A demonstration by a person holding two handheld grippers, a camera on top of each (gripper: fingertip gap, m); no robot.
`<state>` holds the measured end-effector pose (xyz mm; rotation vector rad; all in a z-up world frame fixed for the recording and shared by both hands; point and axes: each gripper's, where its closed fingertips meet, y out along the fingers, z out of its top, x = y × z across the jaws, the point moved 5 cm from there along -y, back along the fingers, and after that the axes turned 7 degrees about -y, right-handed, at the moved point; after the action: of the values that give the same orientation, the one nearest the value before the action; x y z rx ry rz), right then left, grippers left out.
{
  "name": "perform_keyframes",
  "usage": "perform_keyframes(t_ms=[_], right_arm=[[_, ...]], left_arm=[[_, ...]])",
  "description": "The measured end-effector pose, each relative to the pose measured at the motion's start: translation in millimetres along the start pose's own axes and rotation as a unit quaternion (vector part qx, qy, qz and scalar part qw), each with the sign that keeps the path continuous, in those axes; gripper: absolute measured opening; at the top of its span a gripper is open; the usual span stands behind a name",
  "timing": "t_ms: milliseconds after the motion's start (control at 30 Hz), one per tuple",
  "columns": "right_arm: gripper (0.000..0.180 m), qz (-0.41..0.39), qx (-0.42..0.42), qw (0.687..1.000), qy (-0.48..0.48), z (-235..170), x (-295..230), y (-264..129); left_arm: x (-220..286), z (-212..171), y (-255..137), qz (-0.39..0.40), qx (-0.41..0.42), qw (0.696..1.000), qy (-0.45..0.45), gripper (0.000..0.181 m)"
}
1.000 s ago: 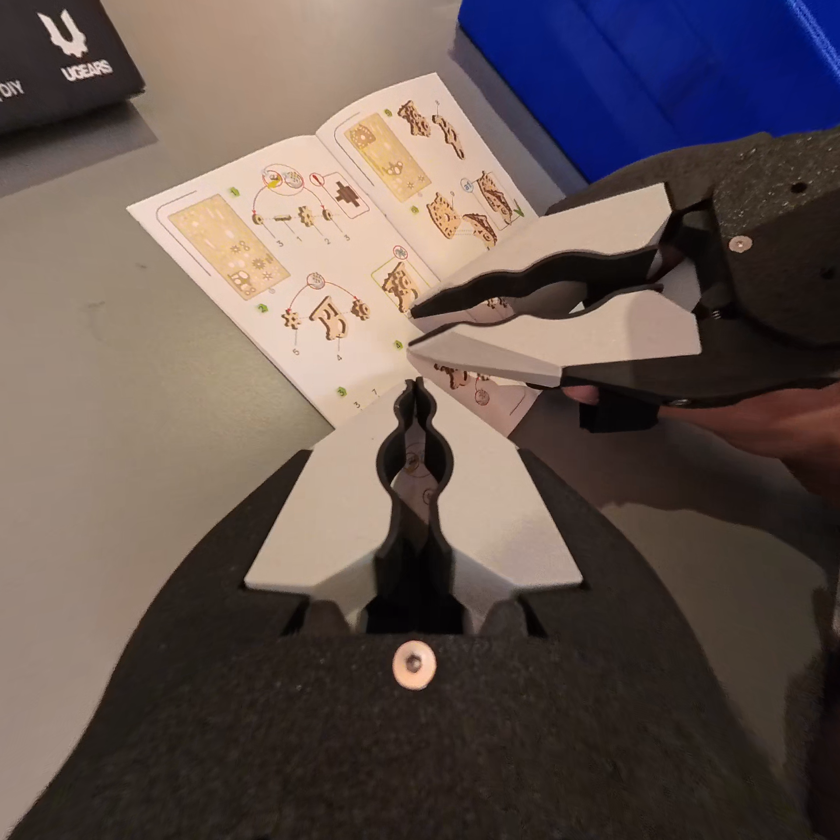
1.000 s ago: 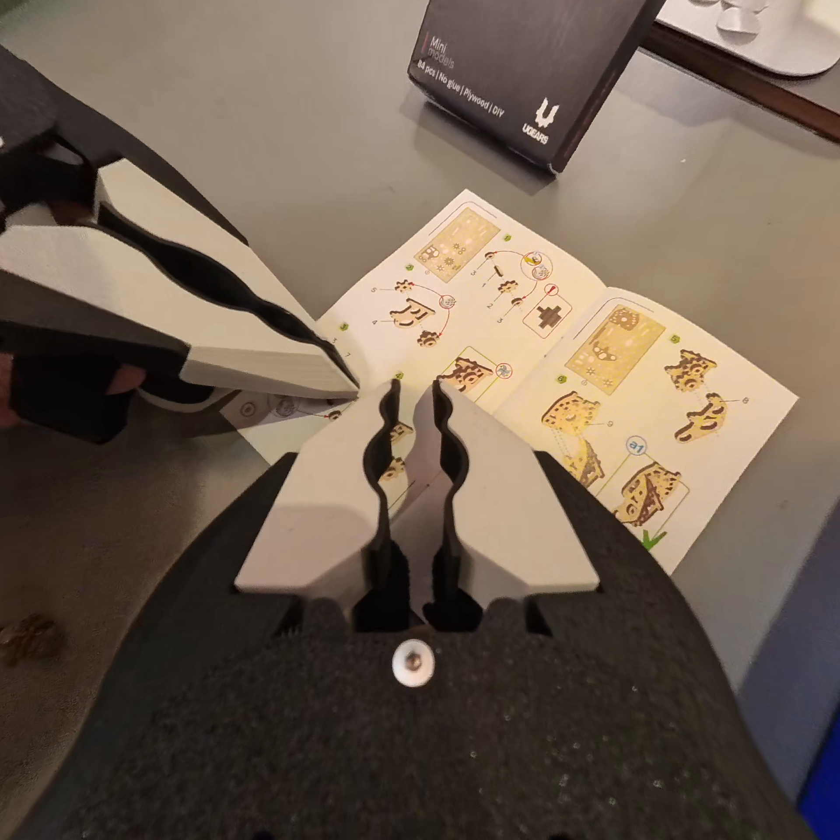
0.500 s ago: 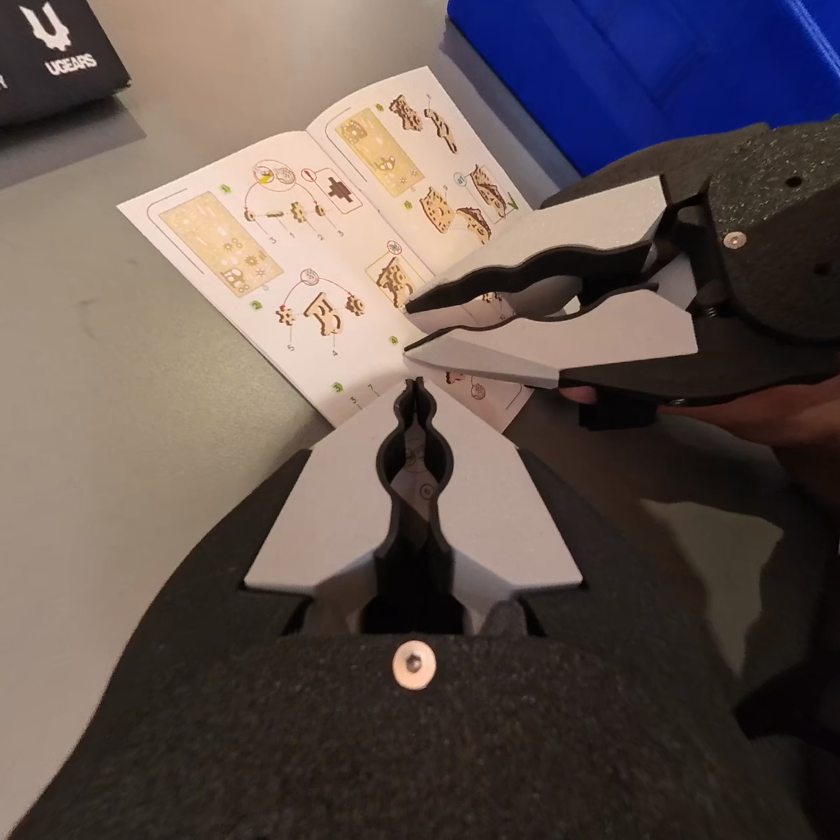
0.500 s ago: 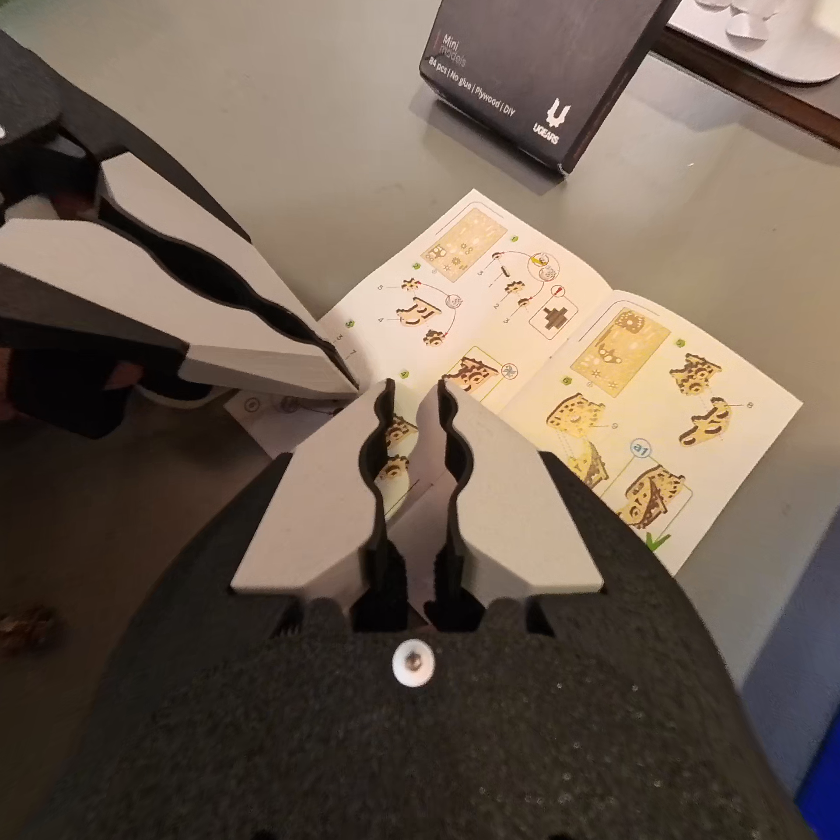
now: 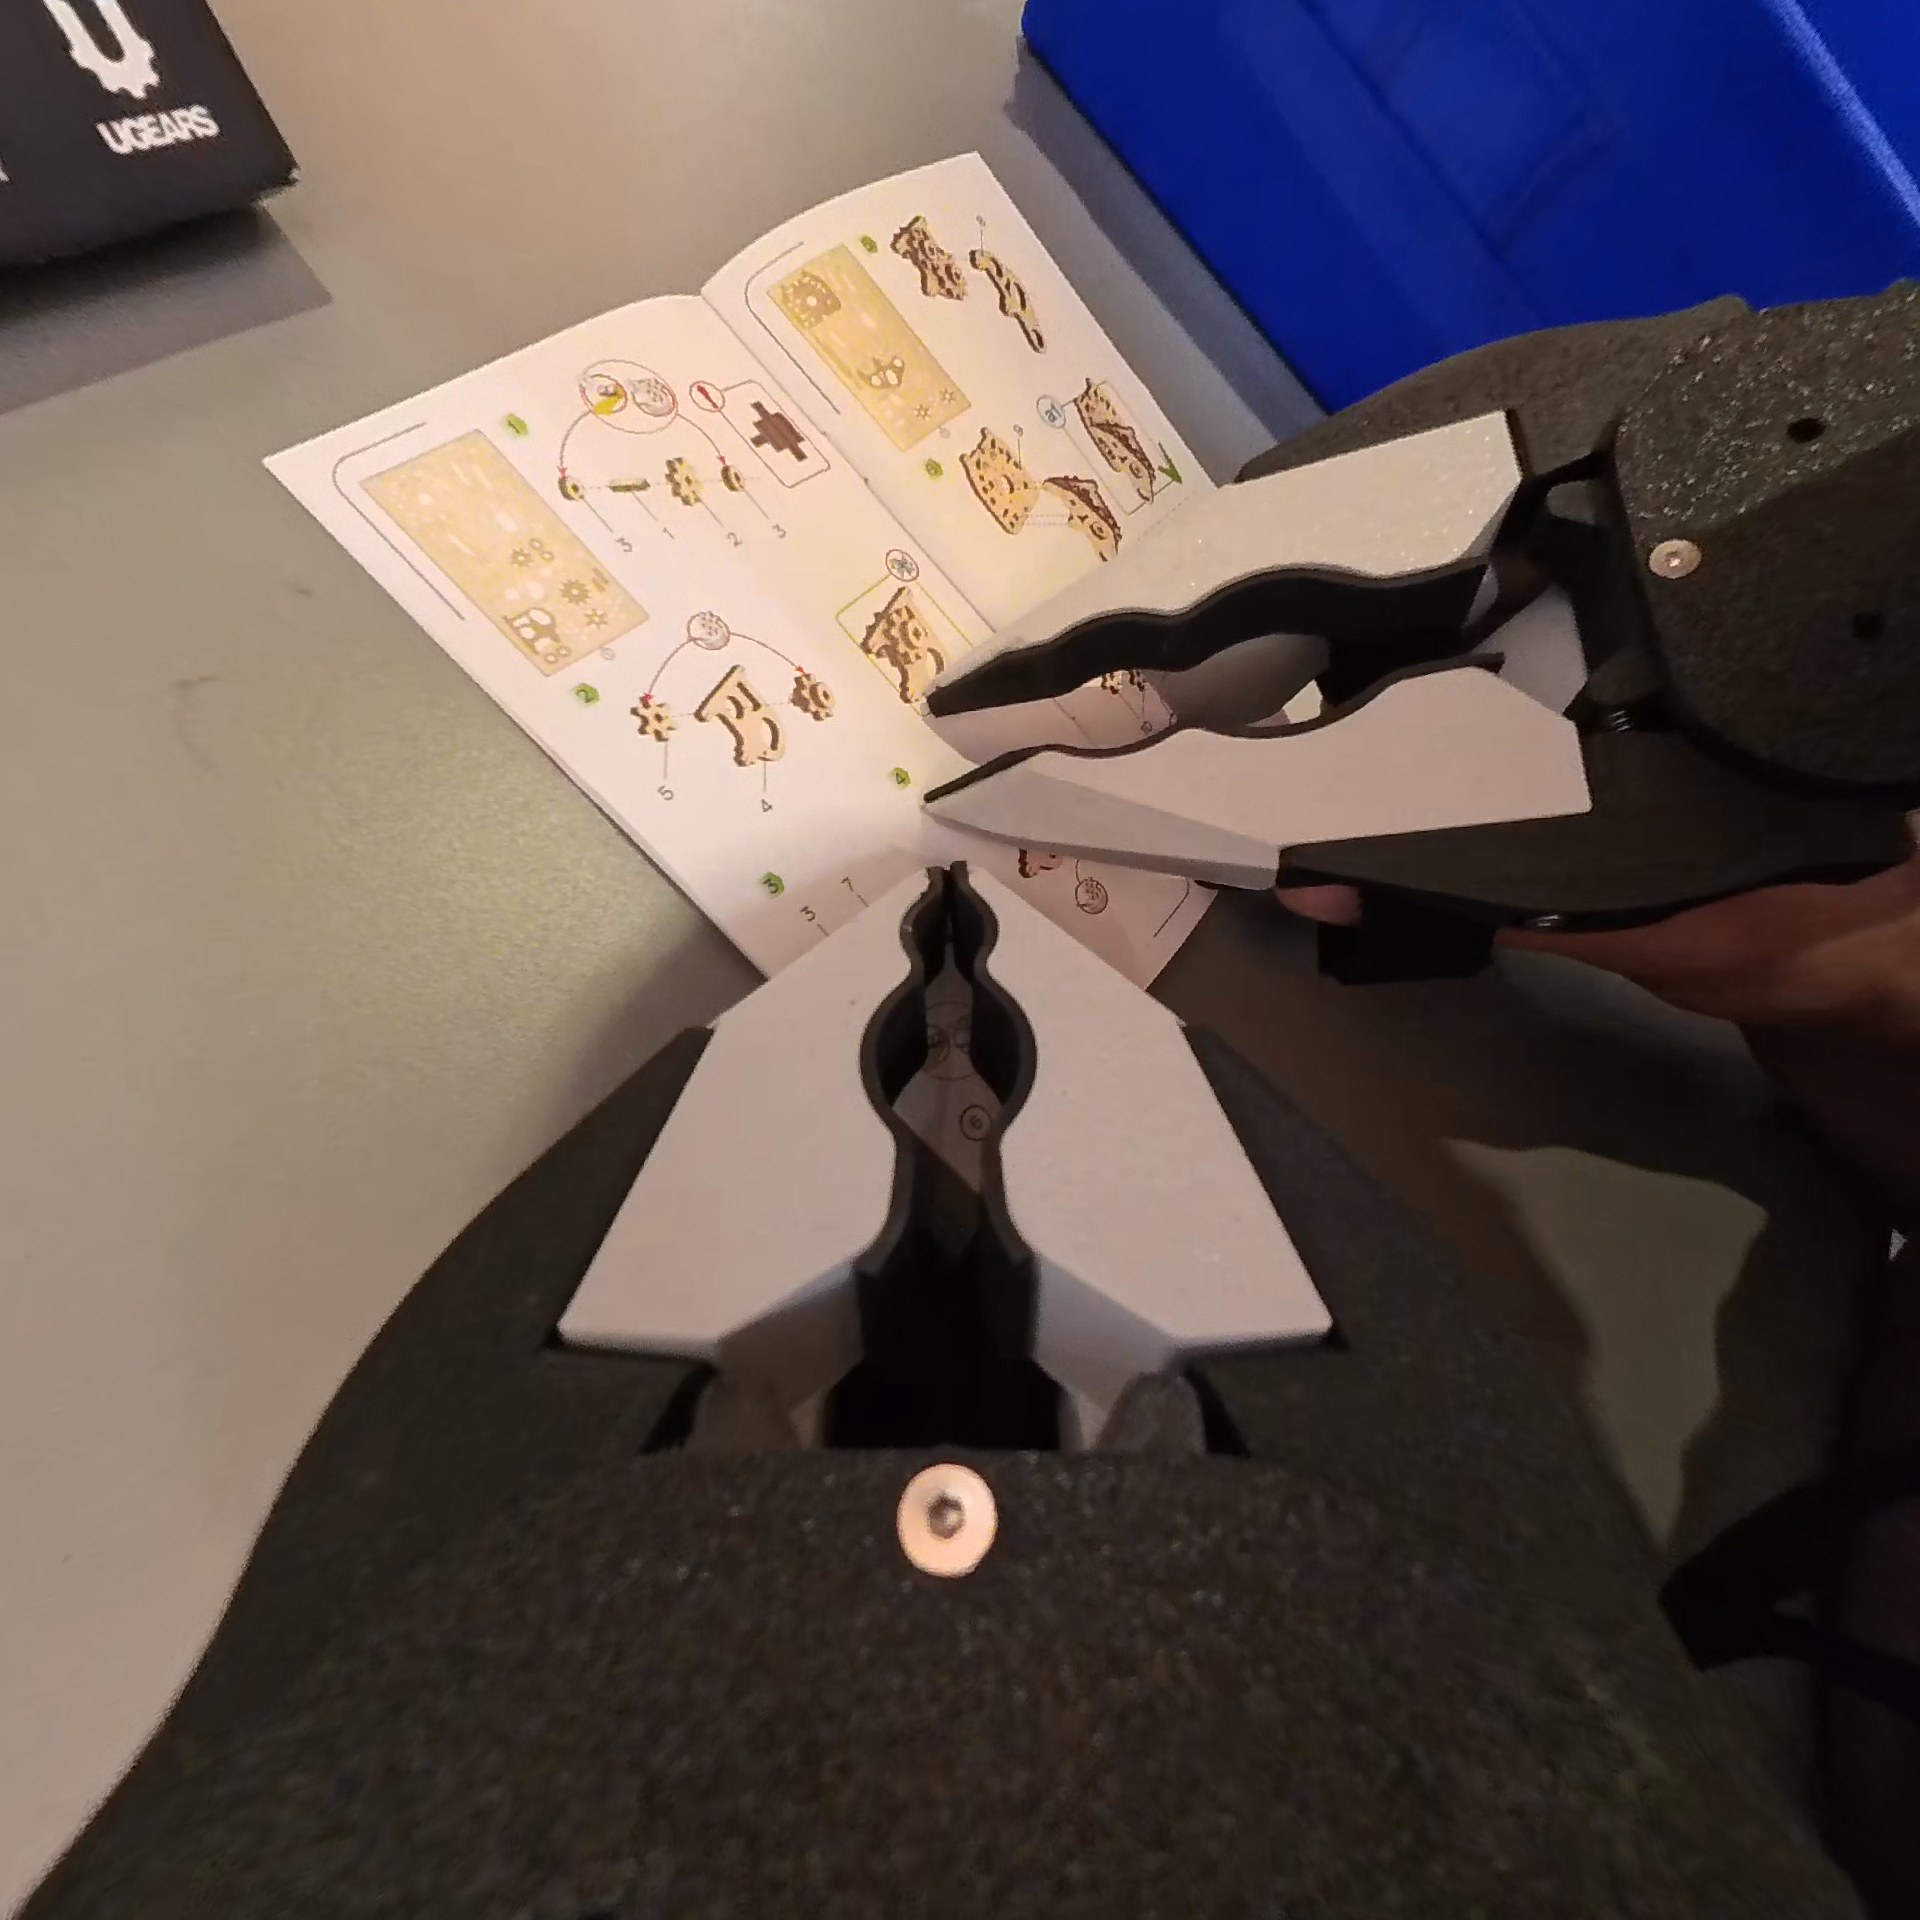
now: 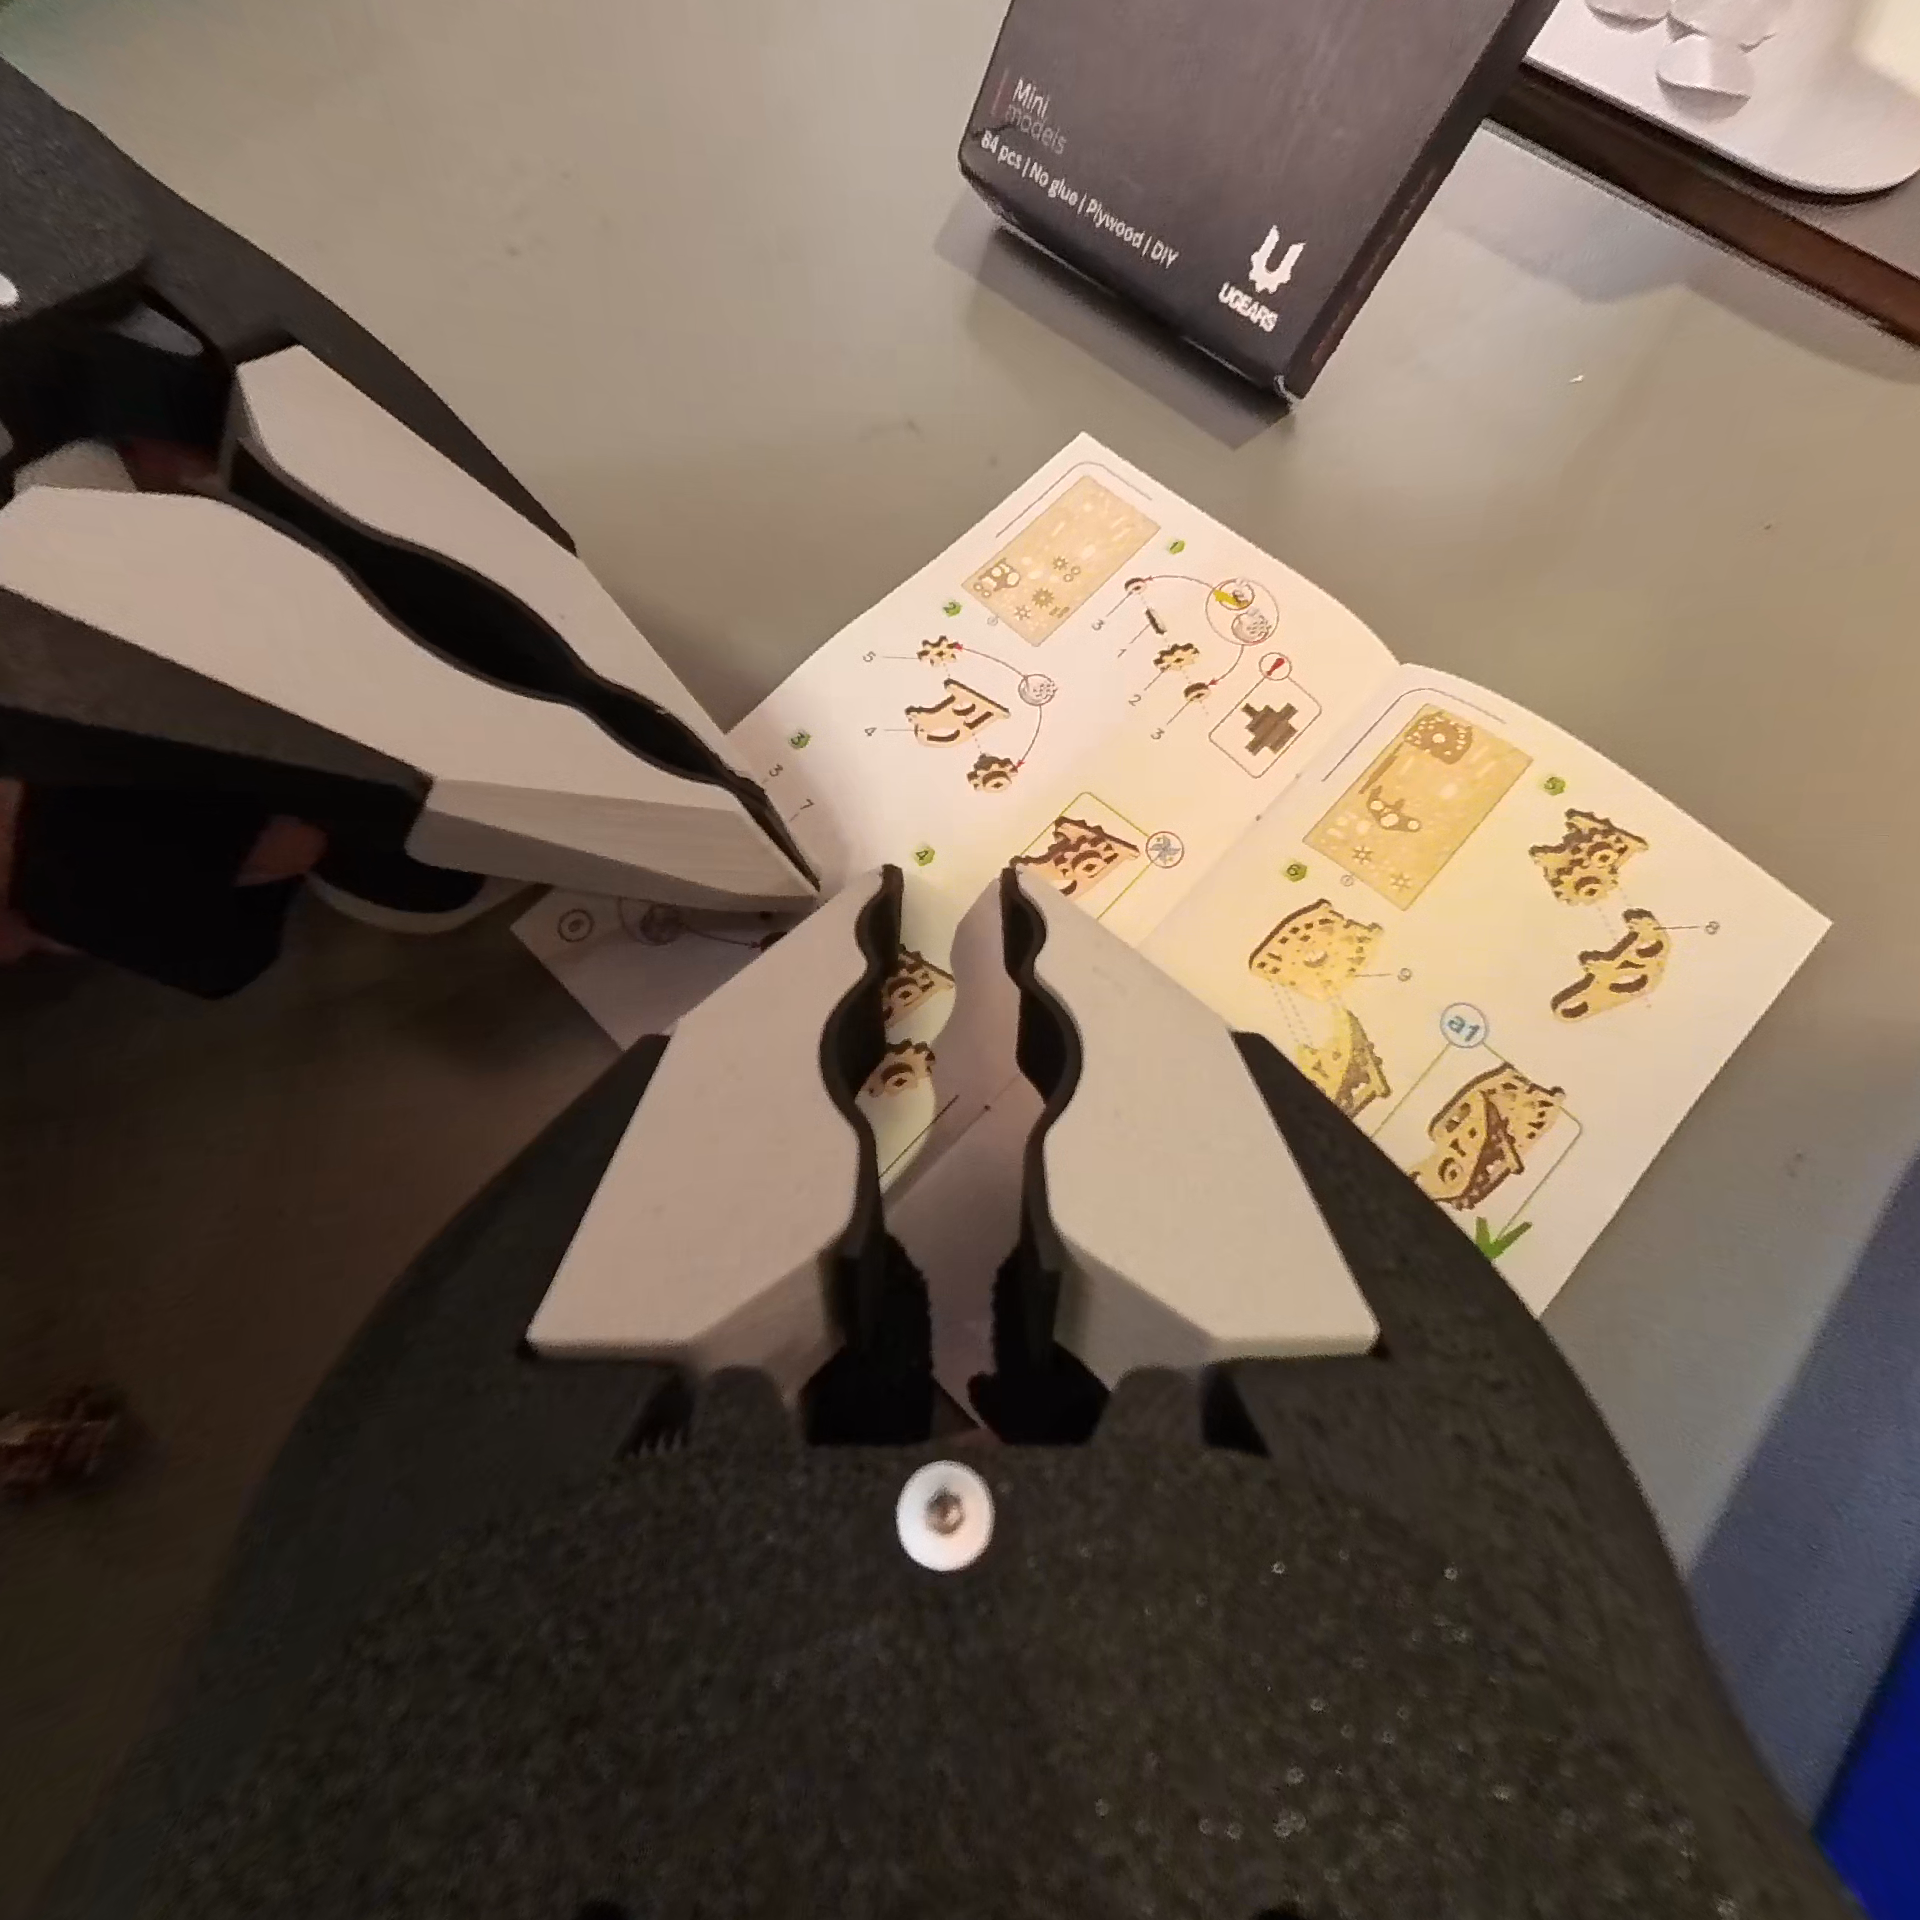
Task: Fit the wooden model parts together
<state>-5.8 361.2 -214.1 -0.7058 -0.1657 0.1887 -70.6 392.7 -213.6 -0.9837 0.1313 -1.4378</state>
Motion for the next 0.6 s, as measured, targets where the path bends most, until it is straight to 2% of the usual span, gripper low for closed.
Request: perform_keyframes(t_ms=[333,433,500,600], right_arm=[[0.018,-0.004,-0.001,1.0,-0.004,0.0,-0.1,0.0],[0.023,0.005,0.003,1.0,-0.008,0.8,-1.6,-1.5],[0.03,-0.003,0.029,1.0,-0.012,5.1,-0.9,-6.2],[0.03,-0.016,0.08,0.996,-0.033,23.8,-5.3,-23.9]], left_arm=[[0.9,-0.5,0.6,0.015,0.004,1.0,0.015,0.0],[2.8,4.5,-5.1,0.034,0.032,0.999,0.028,0.0],[10.3,19.0,-23.3,0.027,0.063,0.998,0.012,0.0],[26.4,51.4,-80.5,0.001,0.128,0.992,-0.009,0.006]])
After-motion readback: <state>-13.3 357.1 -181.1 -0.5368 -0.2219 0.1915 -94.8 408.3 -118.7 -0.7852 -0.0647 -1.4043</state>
